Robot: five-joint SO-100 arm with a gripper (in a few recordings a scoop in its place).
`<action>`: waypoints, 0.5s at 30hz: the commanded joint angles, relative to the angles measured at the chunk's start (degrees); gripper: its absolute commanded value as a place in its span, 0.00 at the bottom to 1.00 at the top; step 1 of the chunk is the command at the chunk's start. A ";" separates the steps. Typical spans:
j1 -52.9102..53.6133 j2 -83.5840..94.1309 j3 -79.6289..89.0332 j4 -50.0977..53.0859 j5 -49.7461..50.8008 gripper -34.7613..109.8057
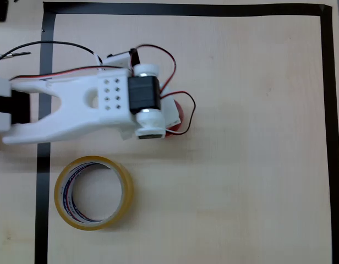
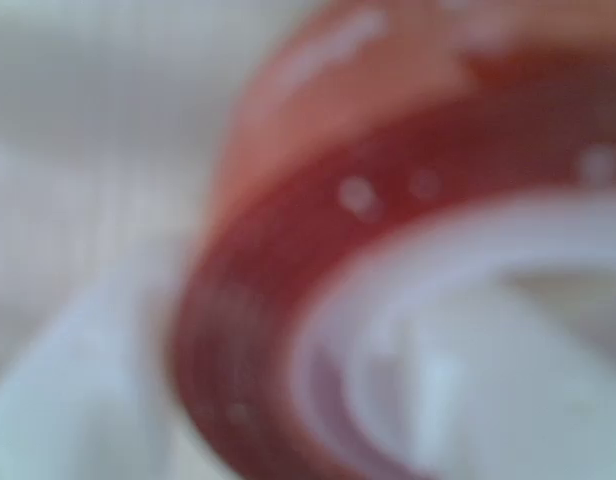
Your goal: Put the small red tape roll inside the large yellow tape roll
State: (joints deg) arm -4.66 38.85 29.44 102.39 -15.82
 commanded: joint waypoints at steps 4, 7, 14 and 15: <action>-3.16 33.13 11.07 1.23 -0.79 0.24; 0.09 40.78 17.58 1.23 -1.93 0.24; 15.73 50.54 30.67 -1.05 -5.45 0.24; 17.40 51.77 33.84 -2.55 -5.98 0.24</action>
State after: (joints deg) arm 5.27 79.89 57.74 102.13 -19.25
